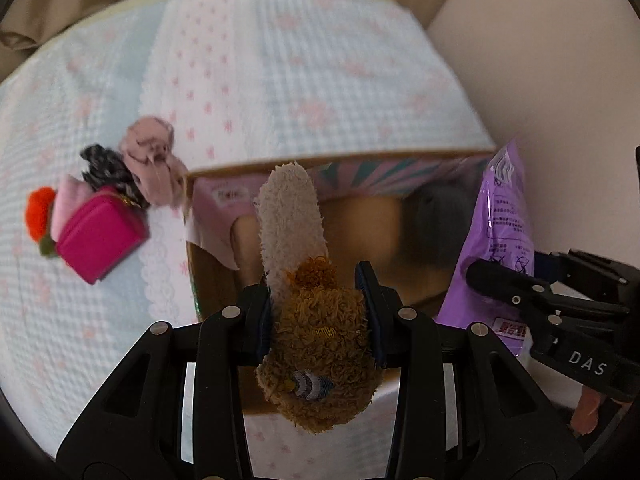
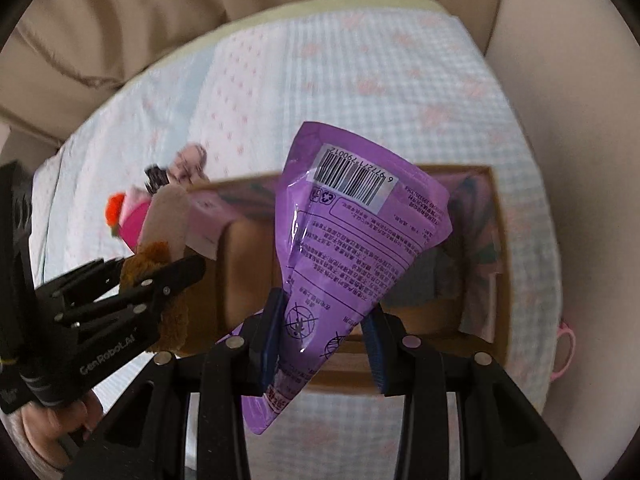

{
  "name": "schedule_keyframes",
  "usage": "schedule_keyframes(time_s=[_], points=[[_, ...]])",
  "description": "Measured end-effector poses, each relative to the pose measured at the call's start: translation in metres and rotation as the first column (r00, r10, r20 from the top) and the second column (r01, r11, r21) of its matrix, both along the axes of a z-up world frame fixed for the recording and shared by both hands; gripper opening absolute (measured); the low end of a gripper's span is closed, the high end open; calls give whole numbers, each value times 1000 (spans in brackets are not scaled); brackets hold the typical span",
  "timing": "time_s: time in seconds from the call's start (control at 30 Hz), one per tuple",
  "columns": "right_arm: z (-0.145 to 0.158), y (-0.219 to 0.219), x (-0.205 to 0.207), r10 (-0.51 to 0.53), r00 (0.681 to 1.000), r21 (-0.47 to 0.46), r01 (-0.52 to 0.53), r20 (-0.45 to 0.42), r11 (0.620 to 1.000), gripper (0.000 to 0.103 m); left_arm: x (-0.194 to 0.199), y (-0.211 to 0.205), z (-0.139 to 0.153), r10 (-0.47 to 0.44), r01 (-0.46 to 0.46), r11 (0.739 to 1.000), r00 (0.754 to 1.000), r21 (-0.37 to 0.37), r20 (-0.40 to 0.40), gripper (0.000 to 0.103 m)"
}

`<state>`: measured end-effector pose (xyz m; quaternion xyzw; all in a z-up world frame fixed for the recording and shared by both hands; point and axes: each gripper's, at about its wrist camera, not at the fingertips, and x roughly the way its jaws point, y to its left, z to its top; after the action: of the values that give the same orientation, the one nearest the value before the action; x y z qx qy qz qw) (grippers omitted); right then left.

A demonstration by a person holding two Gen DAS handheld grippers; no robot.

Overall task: Organize soft objects
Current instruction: 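Carry the plush toy and packet over the box while both tools release them inside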

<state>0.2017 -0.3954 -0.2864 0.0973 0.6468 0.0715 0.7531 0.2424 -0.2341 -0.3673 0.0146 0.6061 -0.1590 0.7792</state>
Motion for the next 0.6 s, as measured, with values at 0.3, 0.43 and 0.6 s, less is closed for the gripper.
schedule_keyframes(time_s=[0.3, 0.43, 0.6], points=[[-46, 3, 10, 84, 995, -8, -85, -59, 996, 50, 10, 8, -23, -4, 4, 1000, 999, 12, -37, 62], [-44, 3, 5, 115, 993, -42, -115, 6, 993, 93, 14, 16, -10, 19, -19, 1000, 1000, -1, -9, 103], [-40, 1, -4, 154, 987, -49, -152, 38, 987, 103, 13, 23, -3, 24, -24, 1000, 1000, 10, -4, 103]])
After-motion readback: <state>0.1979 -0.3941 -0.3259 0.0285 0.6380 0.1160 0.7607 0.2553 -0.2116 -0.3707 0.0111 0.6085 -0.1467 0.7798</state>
